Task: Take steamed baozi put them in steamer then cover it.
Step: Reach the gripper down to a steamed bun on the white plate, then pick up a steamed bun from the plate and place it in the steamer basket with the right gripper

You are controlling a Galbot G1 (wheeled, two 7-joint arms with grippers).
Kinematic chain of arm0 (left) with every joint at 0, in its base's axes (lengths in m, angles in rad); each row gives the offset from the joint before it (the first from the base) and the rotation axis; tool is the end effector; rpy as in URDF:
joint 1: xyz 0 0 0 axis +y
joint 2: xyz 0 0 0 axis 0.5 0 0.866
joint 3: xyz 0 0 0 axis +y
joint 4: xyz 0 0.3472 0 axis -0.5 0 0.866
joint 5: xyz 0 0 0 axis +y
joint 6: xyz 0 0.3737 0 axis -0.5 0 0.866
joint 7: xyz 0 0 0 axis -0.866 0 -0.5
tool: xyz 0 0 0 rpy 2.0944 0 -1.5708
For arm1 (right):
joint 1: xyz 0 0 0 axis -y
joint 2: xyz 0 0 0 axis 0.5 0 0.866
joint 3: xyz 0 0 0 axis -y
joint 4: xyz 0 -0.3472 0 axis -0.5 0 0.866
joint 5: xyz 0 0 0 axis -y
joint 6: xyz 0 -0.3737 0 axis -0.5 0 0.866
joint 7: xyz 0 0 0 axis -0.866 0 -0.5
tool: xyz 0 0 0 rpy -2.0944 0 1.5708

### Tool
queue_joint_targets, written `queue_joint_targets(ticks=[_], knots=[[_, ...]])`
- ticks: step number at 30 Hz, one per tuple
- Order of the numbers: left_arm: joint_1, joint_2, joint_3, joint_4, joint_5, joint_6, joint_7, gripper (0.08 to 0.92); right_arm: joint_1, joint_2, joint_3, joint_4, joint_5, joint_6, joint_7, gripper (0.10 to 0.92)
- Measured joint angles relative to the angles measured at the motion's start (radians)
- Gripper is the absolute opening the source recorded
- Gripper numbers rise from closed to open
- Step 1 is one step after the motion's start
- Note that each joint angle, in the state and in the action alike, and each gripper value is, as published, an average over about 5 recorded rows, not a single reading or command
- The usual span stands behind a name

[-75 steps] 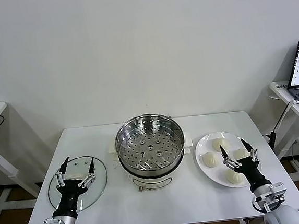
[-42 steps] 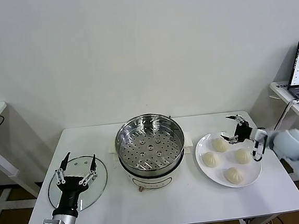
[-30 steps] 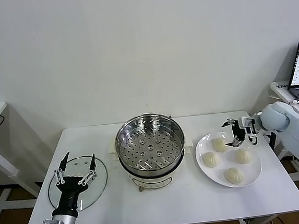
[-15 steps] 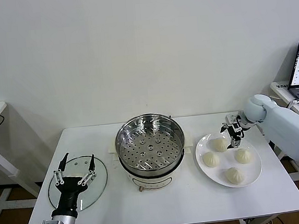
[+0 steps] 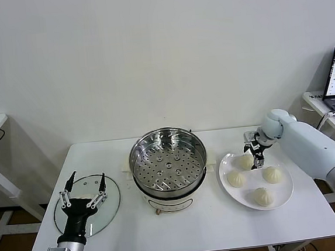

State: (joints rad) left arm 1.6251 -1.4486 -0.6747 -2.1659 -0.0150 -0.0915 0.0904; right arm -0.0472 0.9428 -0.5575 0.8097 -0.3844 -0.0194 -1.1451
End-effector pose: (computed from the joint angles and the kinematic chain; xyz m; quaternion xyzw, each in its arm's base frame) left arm 0.1847 0.0630 -0.2768 0.0199 0.9943 0.0888 0.0550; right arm 0.5987 -0.1622 -0.2332 0.4767 -0.5359 0.5596 0.4153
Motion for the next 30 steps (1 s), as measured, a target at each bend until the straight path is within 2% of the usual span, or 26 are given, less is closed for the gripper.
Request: queue_joint_targets(ticks=[6, 11, 17, 24, 30], knots=[[0.001, -0.001, -0.002, 0.0, 0.0, -0.002, -0.002, 0.823, -0.001, 0.008, 0.002, -0.009, -0.013, 0.006, -0.005, 0.814], [0.002, -0.003, -0.002, 0.0, 0.001, -0.003, -0.005, 0.823, -0.001, 0.008, 0.003, -0.009, -0.02, 0.01, -0.007, 0.723], [0.001, -0.006, -0.002, -0.001, 0.001, -0.004, -0.008, 0.823, -0.004, 0.0, 0.005, -0.001, -0.023, 0.014, -0.008, 0.665], [0.002, -0.007, -0.001, -0.005, 0.001, -0.004, -0.011, 0.823, 0.003, -0.024, -0.004, 0.031, -0.004, 0.015, -0.016, 0.653], [0.006, -0.004, 0.001, -0.012, 0.003, -0.002, -0.012, 0.823, 0.054, -0.091, -0.047, 0.12, 0.065, 0.03, -0.034, 0.671]])
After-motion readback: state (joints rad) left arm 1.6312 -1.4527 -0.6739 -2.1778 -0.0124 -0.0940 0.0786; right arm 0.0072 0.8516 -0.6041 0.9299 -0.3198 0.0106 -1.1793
